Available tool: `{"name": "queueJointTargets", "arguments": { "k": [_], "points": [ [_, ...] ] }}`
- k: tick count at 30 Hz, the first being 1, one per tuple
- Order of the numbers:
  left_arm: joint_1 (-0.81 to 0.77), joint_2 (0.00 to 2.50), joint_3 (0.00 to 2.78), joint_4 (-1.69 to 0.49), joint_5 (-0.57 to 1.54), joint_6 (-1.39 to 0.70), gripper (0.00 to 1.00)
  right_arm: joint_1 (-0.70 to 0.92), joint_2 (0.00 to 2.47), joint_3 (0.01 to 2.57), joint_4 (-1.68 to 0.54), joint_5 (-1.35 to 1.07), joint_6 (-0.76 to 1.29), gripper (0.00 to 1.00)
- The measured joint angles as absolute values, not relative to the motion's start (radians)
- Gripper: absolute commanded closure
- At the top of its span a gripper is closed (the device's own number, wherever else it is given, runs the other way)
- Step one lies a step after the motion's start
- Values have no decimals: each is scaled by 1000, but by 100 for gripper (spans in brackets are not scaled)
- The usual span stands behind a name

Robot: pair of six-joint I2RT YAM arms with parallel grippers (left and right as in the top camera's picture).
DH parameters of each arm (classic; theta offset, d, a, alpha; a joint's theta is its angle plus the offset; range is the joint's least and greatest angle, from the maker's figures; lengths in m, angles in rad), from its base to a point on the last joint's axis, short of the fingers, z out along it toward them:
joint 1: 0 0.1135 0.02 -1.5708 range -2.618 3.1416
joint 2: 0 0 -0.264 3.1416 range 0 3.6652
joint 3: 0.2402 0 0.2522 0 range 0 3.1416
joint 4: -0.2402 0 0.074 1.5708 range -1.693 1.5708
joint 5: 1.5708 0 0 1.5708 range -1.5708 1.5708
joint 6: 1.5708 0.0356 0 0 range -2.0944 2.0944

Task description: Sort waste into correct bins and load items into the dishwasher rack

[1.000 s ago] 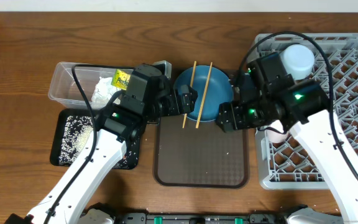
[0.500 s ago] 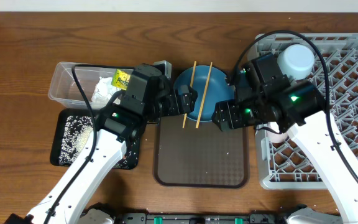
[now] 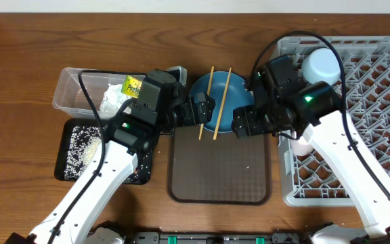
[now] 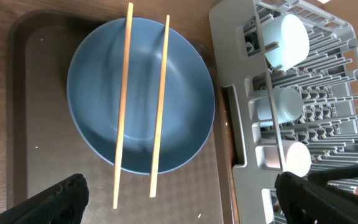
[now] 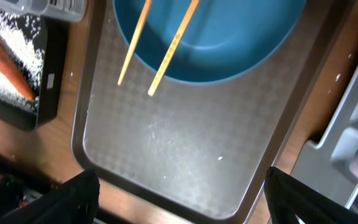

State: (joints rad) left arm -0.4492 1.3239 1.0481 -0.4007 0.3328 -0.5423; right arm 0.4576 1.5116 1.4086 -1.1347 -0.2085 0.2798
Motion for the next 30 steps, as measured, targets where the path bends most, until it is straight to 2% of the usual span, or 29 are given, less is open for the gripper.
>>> {"name": "queueJointTargets", "arguments": {
  "k": [30],
  "points": [
    [-449, 1324, 1048, -401, 333, -542, 1, 458, 1552, 1408, -1061, -197, 278, 12]
  ]
}}
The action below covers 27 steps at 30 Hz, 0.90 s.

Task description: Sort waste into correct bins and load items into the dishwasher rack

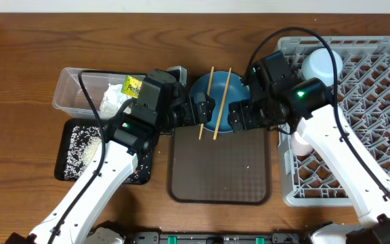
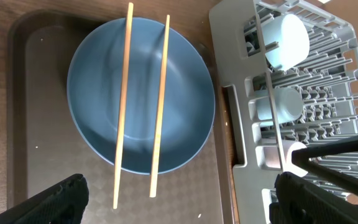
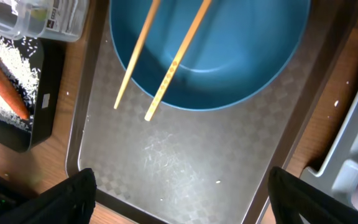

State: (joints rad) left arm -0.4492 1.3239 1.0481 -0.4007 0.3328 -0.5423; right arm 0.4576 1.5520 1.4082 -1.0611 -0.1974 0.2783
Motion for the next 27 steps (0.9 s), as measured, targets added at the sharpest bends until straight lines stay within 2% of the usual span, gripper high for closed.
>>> {"name": "queueJointTargets", "arguments": {
  "k": [20, 27],
  "points": [
    [-449, 1324, 1048, -401, 333, -542, 1, 487, 1552, 1408, -991, -255, 278, 12],
    [-449, 1324, 1048, -401, 333, -542, 1, 500, 1569, 1408, -921, -252, 280, 20]
  ]
}}
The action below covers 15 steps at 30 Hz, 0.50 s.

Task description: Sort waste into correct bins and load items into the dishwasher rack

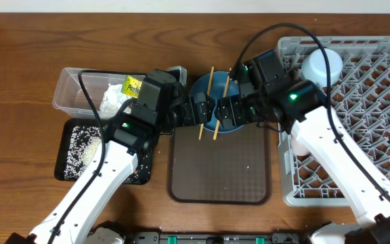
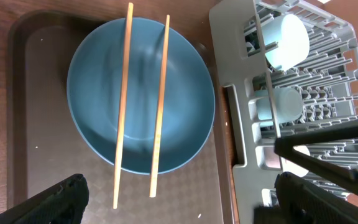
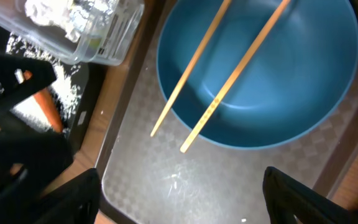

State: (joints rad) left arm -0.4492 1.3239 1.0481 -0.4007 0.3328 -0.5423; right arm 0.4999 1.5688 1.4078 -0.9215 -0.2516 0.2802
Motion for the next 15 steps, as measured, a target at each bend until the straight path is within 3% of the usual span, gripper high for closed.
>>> {"name": "queueJointTargets", "arguments": {
  "k": [15],
  "points": [
    [-449, 1324, 1048, -401, 326, -542, 1, 492, 1794, 1407, -816, -205, 303, 35]
  ]
}}
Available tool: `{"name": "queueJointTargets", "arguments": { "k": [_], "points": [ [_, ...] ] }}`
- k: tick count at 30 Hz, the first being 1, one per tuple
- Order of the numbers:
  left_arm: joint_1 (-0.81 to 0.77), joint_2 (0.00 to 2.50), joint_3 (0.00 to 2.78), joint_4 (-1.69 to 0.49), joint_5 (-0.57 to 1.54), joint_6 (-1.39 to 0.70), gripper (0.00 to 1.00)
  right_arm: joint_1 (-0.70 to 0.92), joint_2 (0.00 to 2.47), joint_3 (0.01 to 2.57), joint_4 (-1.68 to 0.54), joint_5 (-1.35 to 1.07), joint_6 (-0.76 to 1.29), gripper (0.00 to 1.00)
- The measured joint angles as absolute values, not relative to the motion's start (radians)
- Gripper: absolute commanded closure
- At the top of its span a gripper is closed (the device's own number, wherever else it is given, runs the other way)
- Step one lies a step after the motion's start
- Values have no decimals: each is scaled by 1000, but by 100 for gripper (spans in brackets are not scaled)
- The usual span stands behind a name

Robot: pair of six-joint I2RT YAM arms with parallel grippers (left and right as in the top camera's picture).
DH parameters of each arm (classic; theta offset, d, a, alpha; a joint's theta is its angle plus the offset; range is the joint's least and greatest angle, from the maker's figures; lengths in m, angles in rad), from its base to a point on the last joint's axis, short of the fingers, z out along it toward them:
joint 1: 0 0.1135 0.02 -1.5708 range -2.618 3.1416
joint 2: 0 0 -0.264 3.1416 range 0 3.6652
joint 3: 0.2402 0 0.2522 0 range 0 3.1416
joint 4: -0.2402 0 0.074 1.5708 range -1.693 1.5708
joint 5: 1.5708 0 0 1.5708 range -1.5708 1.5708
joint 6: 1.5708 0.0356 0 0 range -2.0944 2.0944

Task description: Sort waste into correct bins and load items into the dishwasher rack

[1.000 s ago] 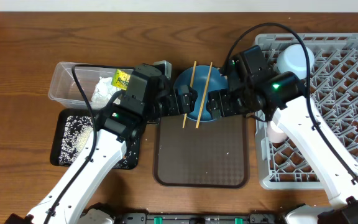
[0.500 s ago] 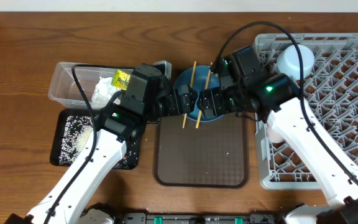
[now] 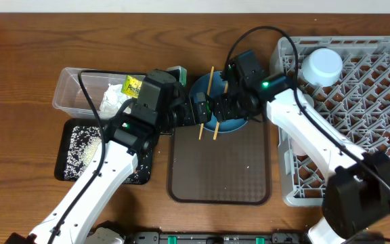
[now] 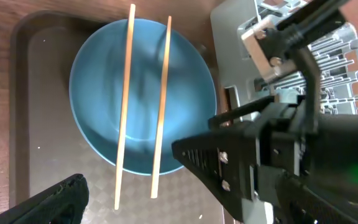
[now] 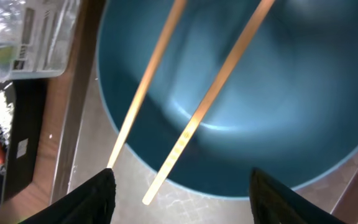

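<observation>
A blue bowl sits at the far end of the brown tray, with two wooden chopsticks laid across its rim. In the right wrist view the bowl fills the frame. The chopsticks' near ends lie between the spread fingers of my right gripper, which is open, low over the bowl's near rim and holds nothing. My left gripper hangs open at the bowl's left side. In its own view the bowl and chopsticks show, and the right arm covers the lower right.
The grey dishwasher rack stands on the right with a white cup in its far left corner. A clear container with crumpled paper and a yellow wrapper stands far left. A black tray with rice lies in front of it.
My right gripper has moved left and closer to the bowl, so the chopsticks' near ends now lie between its open fingers. The right arm now fills part of the left wrist view. The left arm is unmoved.
My right gripper was open at the tray's right edge, beside the rack. At each later moment it stood further left and nearer the bowl, and it is now low over the chopsticks. The left gripper stayed open beside the bowl. Bowl and chopsticks have not shifted.
</observation>
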State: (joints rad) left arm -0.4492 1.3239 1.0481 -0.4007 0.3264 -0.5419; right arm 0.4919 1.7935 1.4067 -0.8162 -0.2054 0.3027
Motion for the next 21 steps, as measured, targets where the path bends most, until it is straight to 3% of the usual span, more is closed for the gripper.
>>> {"name": "queueJointTargets", "arguments": {
  "k": [10, 14, 18, 21],
  "points": [
    [-449, 1324, 1048, -401, 326, -542, 1, 445, 1831, 1407, -762, -200, 320, 37],
    [-449, 1324, 1048, -401, 326, -542, 1, 435, 1835, 1407, -728, -197, 342, 43],
    [-449, 1324, 1048, -401, 279, -525, 1, 435, 1839, 1407, -693, -197, 361, 58],
    [-449, 1324, 1048, -403, 186, -497, 1, 435, 1843, 1407, -681, -194, 375, 61]
  ]
}}
